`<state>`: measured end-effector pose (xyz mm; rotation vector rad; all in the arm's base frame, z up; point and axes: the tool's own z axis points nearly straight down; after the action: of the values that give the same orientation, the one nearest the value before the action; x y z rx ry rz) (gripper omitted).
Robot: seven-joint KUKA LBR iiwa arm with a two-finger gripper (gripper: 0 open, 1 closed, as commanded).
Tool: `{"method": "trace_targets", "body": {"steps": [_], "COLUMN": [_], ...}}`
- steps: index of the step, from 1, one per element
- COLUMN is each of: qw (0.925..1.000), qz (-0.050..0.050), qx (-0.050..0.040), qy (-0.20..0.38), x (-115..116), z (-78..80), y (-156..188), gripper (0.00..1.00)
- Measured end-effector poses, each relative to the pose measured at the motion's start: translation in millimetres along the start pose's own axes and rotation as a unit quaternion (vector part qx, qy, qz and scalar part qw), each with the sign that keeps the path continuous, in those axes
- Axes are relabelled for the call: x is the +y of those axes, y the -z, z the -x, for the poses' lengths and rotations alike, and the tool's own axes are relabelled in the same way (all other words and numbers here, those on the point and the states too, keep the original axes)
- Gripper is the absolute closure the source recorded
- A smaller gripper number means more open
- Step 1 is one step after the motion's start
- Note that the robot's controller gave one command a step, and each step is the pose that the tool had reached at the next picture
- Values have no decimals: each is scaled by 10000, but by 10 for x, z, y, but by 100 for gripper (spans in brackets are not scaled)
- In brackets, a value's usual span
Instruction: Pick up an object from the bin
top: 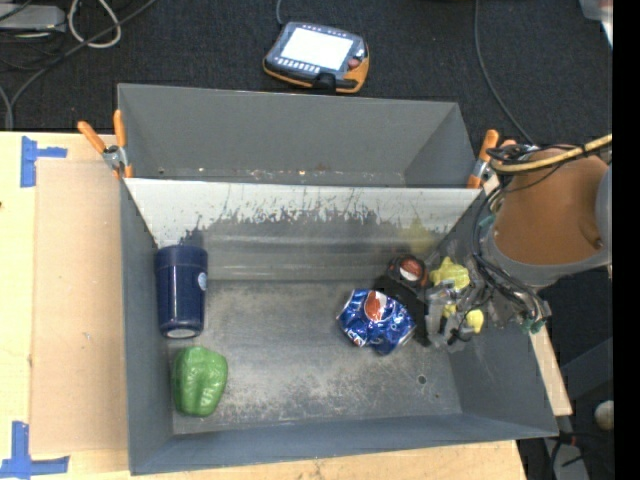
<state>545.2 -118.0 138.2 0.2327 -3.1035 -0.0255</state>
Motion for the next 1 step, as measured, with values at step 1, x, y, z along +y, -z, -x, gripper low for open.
{"method": "trace_targets", "body": {"steps": [1], "qw": [9999], "qz": [-16], "qx": [-26], "qy": [-110], "x": [-51], "z": [10], "y": [-39], "gripper": [100]}}
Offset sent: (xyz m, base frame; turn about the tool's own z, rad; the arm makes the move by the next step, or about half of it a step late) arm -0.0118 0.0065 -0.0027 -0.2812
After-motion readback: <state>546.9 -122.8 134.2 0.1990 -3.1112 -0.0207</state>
